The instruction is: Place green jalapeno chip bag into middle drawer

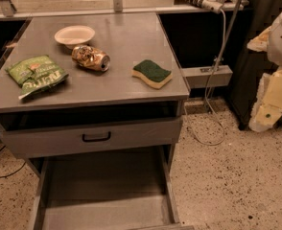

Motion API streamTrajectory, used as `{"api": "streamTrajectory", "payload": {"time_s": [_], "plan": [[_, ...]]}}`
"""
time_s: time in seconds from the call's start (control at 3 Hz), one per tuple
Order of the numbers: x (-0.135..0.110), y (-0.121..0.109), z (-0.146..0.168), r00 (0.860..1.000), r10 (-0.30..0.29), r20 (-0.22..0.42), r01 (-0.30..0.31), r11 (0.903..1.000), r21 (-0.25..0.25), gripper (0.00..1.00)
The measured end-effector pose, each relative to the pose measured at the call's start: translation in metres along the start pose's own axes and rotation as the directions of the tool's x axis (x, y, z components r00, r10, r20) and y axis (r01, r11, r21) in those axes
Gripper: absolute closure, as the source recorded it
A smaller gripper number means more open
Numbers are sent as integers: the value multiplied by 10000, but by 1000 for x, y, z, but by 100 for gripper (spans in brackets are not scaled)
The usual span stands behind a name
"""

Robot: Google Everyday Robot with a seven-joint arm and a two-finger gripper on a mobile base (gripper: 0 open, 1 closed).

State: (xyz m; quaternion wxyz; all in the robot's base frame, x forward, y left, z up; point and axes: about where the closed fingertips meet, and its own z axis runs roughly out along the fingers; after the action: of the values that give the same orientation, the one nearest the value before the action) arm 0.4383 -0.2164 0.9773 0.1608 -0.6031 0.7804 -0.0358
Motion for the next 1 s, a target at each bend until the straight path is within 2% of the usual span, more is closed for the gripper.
{"api": "streamTrajectory", "payload": {"time_s": [0.33, 0.67, 1.0], "plan": [[0, 0, 0, 10000, 0, 0, 0, 10000, 0, 0], [-23, 14, 0, 9991, -288, 297, 287, 9996, 43, 0], [-62, 35, 6, 9957, -747, 555, 743, 9972, 94, 0]]}}
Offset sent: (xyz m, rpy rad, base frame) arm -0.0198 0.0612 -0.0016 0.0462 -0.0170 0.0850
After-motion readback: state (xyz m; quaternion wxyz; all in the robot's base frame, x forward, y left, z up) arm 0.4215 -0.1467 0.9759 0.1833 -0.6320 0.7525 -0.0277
